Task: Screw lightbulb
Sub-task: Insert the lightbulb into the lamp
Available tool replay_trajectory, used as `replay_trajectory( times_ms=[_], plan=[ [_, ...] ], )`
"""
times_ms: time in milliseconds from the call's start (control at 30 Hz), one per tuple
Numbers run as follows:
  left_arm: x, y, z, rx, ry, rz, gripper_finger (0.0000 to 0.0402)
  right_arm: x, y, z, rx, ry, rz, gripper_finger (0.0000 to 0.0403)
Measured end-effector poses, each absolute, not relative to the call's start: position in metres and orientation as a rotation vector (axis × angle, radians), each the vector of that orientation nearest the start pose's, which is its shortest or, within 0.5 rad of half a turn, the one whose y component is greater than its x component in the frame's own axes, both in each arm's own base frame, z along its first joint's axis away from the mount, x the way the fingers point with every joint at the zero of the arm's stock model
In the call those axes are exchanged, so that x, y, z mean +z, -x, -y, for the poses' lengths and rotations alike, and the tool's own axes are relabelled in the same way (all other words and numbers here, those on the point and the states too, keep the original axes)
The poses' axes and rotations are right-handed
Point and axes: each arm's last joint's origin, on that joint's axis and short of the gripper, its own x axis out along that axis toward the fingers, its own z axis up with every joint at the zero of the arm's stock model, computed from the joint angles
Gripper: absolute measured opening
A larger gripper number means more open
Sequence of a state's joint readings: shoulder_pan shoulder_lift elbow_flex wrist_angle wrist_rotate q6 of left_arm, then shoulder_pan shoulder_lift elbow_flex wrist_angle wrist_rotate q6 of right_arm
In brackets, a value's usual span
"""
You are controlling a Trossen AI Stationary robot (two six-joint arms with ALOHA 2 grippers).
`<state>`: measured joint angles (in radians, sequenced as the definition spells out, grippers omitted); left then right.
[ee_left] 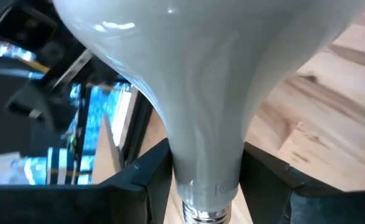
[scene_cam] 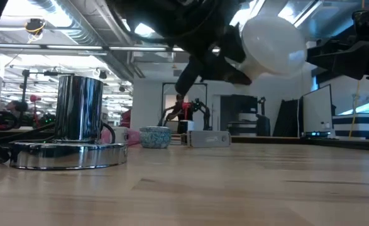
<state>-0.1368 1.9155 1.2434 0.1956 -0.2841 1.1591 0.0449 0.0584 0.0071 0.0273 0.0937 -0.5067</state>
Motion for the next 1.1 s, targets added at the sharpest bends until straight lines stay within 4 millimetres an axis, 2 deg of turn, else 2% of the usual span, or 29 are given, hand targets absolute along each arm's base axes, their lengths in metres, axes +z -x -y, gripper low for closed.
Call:
replay_trajectory(
  times_ms=[333,600,800,1100],
  plan=[
    [0.237,-0.411,0.051,0.062,-1.110,-0.464,0.0156,0.164,-0.101,-0.002,-0.042,0.508,-0.035,0.0328],
    [0.275,-0.393,0.058,0.216,-0.950,-0.407,0.0157,0.164,-0.101,-0.002,-0.042,0.508,-0.035,0.0328],
    [0.306,-0.370,0.064,0.302,-0.874,-0.384,0.0157,0.164,-0.101,-0.002,-0.042,0.508,-0.036,0.0328],
    [0.334,-0.324,0.073,0.296,-0.656,-0.438,0.0157,0.164,-0.101,-0.002,-0.041,0.508,-0.036,0.0328]
  ],
)
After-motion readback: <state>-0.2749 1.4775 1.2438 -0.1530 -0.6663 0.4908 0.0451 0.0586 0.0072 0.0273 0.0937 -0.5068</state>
